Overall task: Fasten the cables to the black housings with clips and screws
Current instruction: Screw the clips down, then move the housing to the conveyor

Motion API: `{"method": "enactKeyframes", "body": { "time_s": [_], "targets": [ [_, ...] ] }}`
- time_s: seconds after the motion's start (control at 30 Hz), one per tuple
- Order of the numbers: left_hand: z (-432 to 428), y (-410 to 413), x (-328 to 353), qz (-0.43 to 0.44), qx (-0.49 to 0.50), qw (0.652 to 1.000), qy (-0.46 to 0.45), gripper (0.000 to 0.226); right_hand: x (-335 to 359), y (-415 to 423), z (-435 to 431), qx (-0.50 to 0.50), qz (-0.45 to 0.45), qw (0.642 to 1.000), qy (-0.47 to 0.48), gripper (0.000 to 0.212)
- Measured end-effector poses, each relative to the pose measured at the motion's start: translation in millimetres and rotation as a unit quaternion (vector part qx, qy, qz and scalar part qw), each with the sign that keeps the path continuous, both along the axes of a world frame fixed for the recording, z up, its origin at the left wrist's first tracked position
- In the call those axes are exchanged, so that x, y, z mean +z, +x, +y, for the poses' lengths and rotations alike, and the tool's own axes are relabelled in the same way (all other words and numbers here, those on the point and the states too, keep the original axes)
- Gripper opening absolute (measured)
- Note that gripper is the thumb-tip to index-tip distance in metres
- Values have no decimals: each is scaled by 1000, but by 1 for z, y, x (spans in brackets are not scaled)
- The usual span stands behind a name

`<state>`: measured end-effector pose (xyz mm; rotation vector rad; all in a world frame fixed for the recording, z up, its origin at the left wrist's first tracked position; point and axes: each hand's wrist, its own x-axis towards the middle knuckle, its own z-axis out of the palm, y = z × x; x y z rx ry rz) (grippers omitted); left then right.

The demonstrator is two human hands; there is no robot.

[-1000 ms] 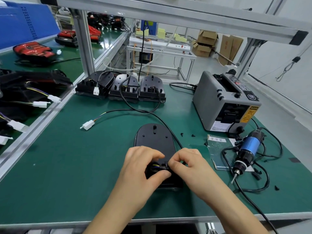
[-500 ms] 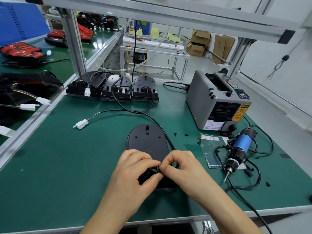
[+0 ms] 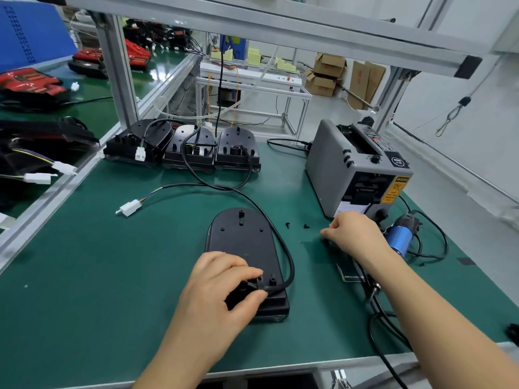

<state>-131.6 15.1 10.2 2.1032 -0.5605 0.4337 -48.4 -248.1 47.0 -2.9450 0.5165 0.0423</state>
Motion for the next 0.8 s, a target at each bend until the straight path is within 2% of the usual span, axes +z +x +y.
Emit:
{"method": "enactKeyframes", "body": {
  "time_s": [0.13, 0.33, 0.43, 0.53, 0.6, 0.63, 0.7, 0.73, 0.8],
  "targets": [
    [0, 0, 0, 3, -1, 1000, 2, 20, -7, 9, 3, -14, 22, 999, -35, 37],
    [0, -1, 1, 2, -4, 1000, -6, 25, -7, 15, 7, -4, 63, 996, -64, 20],
    [0, 0, 0, 6, 1, 1000, -8, 21, -5, 10, 9, 8, 74, 994, -75, 8],
    [-1, 0, 0, 13, 3, 1000, -11, 21, 0, -4, 15, 22, 65, 995, -66, 20],
    [-1, -1, 1, 16, 3, 1000, -15, 21, 9, -17, 23, 34, 0, 999, 42, 16],
    [-1, -1, 1, 17, 3, 1000, -16, 20, 14, -27, 31, 37, -42, 986, 154, 14],
    [-1, -1, 2, 19, 3, 1000, -17, 20, 25, -52, 56, 72, -103, 911, 394, 19],
    [-1, -1, 2, 21, 3, 1000, -16, 20, 27, -64, 67, 108, -113, 876, 457, 23],
    [-1, 0, 3, 27, 2, 1000, -14, 21, 25, -86, 87, 166, -110, 845, 496, 27]
  ]
}}
